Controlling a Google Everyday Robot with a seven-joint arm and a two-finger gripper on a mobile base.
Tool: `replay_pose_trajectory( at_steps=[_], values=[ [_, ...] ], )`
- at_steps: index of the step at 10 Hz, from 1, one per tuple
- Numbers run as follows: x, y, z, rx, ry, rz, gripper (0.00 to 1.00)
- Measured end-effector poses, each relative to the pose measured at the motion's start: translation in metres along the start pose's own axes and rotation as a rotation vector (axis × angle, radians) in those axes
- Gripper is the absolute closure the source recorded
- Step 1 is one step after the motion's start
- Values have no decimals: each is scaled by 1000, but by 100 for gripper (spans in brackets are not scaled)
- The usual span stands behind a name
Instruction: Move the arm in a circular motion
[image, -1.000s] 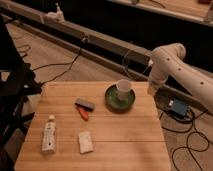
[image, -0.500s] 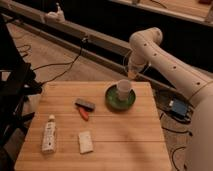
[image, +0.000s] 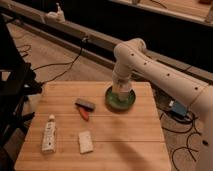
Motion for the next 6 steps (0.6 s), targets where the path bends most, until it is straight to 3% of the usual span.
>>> replay_pose_trajectory(
  at_steps=[2, 3, 5, 6],
  values=[
    [31, 25, 13, -82, -9, 52, 100],
    [55, 25, 16, -95, -4, 113, 100],
    [107, 7, 12, -76, 13, 256, 100],
    [131, -18, 5, -36, 22, 332, 100]
  ],
)
